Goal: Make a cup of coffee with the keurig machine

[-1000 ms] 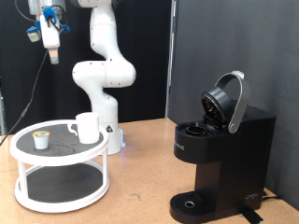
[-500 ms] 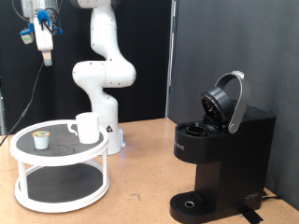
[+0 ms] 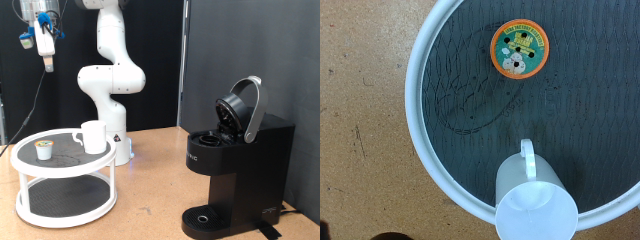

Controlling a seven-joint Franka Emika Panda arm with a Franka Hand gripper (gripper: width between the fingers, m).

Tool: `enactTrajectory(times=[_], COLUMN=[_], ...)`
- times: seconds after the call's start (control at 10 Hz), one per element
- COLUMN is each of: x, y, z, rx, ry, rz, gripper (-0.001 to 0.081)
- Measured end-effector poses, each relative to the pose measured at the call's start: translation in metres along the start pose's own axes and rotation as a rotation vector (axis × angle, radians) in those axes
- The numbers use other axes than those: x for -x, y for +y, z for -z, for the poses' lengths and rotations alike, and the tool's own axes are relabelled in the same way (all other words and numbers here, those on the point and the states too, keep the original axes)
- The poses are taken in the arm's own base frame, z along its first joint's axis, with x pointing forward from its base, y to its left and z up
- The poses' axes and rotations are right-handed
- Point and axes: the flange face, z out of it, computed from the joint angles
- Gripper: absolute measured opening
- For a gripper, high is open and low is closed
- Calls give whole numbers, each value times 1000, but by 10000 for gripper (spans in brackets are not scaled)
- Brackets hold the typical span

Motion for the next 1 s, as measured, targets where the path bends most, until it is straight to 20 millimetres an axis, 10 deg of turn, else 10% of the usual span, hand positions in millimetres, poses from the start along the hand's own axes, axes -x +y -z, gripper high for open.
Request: enactTrajectory(times=[1.0], x=[-35], y=[-13], z=[-124], rx=[-96], ry=[42], rz=[24], gripper=[734])
